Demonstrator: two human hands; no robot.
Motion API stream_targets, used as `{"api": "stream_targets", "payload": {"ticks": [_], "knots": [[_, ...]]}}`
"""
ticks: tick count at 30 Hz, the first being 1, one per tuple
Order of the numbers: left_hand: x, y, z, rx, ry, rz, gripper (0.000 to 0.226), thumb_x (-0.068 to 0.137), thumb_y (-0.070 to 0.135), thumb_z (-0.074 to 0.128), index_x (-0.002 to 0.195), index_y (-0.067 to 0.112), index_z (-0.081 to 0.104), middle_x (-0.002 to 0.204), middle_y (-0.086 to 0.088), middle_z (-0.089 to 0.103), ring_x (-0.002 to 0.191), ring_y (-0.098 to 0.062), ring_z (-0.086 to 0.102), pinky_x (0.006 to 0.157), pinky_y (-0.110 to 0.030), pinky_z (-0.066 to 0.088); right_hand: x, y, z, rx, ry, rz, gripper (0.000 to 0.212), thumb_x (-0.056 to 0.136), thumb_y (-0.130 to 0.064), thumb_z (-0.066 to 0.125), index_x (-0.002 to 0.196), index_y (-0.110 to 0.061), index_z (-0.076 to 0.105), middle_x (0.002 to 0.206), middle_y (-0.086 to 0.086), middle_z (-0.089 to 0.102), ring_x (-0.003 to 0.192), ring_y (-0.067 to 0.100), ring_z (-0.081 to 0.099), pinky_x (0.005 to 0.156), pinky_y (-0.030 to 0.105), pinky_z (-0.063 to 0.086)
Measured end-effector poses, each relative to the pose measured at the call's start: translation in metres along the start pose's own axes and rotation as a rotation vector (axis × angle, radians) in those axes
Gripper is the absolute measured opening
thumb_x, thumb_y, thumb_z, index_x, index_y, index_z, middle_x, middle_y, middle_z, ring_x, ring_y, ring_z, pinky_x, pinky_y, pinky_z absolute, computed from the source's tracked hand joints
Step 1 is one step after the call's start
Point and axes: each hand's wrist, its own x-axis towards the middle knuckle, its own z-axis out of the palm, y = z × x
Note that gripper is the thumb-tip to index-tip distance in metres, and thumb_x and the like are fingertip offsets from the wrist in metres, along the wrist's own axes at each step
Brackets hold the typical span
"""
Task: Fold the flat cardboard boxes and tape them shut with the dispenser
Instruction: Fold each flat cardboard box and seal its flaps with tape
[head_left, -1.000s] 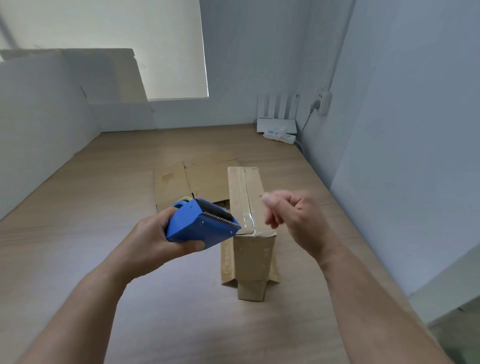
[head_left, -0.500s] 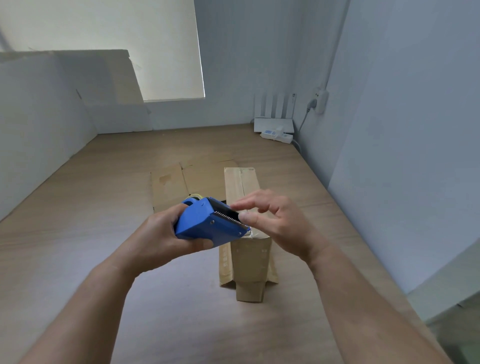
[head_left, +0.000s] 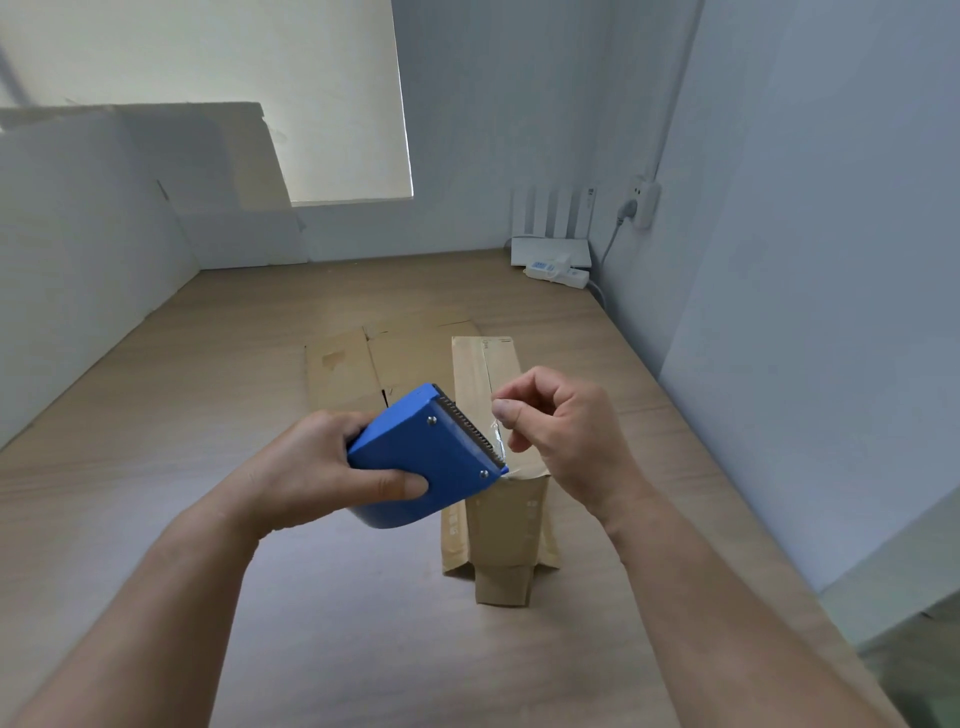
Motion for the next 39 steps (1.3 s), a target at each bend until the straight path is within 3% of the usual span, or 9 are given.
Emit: {"api": "stream_targets", "payload": {"ticks": [4, 7, 10, 14, 17, 24, 30, 35, 39], "knots": [[-0.001, -0.004, -0.008, -0.019, -0.013, -0.015, 0.09, 0.021, 0.088, 0.068, 0.087, 0.027, 0.068, 0.078, 0.012, 0.07, 0.069, -0.006, 0.064, 0.053, -0.015, 0.045, -0.001, -0.002, 0.001, -0.011, -0.08, 0.081, 0.014, 0.091, -0.013, 0.06, 0.078, -0.018, 0.06, 0.081, 0.003, 0.062, 0.074, 0.012, 0.058, 0.071, 0.034, 0.054], [0.002, -0.011, -0.006, 0.051, -0.059, -0.068, 0.089, 0.022, 0.086, 0.069, 0.088, 0.026, 0.068, 0.078, 0.012, 0.07, 0.072, -0.012, 0.065, 0.057, -0.019, 0.048, -0.002, 0.005, 0.008, -0.103, -0.168, 0.162, 0.013, 0.095, -0.017, 0.053, 0.082, -0.017, 0.055, 0.115, 0.005, 0.059, 0.109, 0.017, 0.056, 0.094, 0.036, 0.048], [0.006, -0.017, -0.003, 0.083, -0.078, -0.119, 0.09, 0.022, 0.085, 0.068, 0.089, 0.026, 0.068, 0.078, 0.013, 0.069, 0.072, -0.012, 0.065, 0.058, -0.02, 0.049, 0.001, 0.015, 0.013, -0.292, -0.239, 0.184, 0.015, 0.096, -0.024, 0.048, 0.082, -0.021, 0.051, 0.128, 0.0, 0.05, 0.125, 0.018, 0.043, 0.103, 0.04, 0.039], [0.008, -0.021, 0.0, 0.05, -0.058, -0.133, 0.078, 0.034, 0.075, 0.067, 0.092, 0.023, 0.067, 0.081, 0.005, 0.071, 0.075, -0.016, 0.066, 0.06, -0.022, 0.051, 0.006, 0.012, 0.014, -0.19, -0.216, 0.212, 0.015, 0.096, -0.022, 0.048, 0.083, -0.02, 0.052, 0.117, -0.003, 0.053, 0.099, 0.021, 0.063, 0.091, 0.044, 0.051], [0.009, -0.018, -0.003, 0.032, -0.038, -0.117, 0.086, 0.028, 0.078, 0.069, 0.094, 0.023, 0.068, 0.082, 0.004, 0.071, 0.077, -0.017, 0.066, 0.06, -0.021, 0.049, 0.006, 0.006, 0.014, -0.258, -0.176, 0.148, 0.013, 0.097, -0.023, 0.047, 0.088, -0.017, 0.054, 0.112, -0.004, 0.057, 0.072, 0.012, 0.067, 0.079, 0.033, 0.053], [0.009, -0.023, -0.007, 0.044, -0.031, -0.118, 0.095, 0.019, 0.083, 0.069, 0.093, 0.024, 0.067, 0.082, 0.004, 0.071, 0.078, -0.018, 0.067, 0.061, -0.022, 0.05, 0.008, 0.006, 0.022, -0.223, -0.194, 0.161, 0.017, 0.096, -0.021, 0.048, 0.08, -0.023, 0.051, 0.11, 0.002, 0.059, 0.096, 0.021, 0.063, 0.09, 0.044, 0.051], [0.004, -0.025, -0.011, 0.05, -0.006, -0.123, 0.103, 0.012, 0.092, 0.061, 0.09, 0.026, 0.067, 0.078, 0.007, 0.071, 0.074, -0.015, 0.067, 0.058, -0.019, 0.049, 0.007, 0.004, 0.027, -0.201, -0.23, 0.172, 0.013, 0.098, -0.021, 0.045, 0.092, -0.013, 0.053, 0.085, -0.005, 0.055, 0.064, 0.012, 0.059, 0.064, 0.032, 0.054], [0.001, -0.022, -0.015, 0.073, -0.01, -0.112, 0.095, 0.015, 0.088, 0.065, 0.089, 0.027, 0.067, 0.077, 0.011, 0.07, 0.073, -0.013, 0.067, 0.056, -0.017, 0.048, 0.005, 0.003, 0.028, -0.268, -0.149, 0.08, 0.011, 0.095, -0.021, 0.053, 0.085, -0.02, 0.056, 0.081, -0.011, 0.054, 0.077, 0.014, 0.056, 0.075, 0.036, 0.051], [-0.002, -0.017, -0.016, 0.091, -0.038, -0.095, 0.097, 0.016, 0.092, 0.062, 0.089, 0.028, 0.068, 0.078, 0.014, 0.07, 0.072, -0.012, 0.066, 0.057, -0.019, 0.049, -0.003, 0.002, 0.025, -0.224, -0.048, 0.055, 0.011, 0.092, -0.017, 0.058, 0.082, -0.015, 0.06, 0.07, -0.009, 0.055, 0.066, 0.008, 0.05, 0.068, 0.034, 0.049]]}}
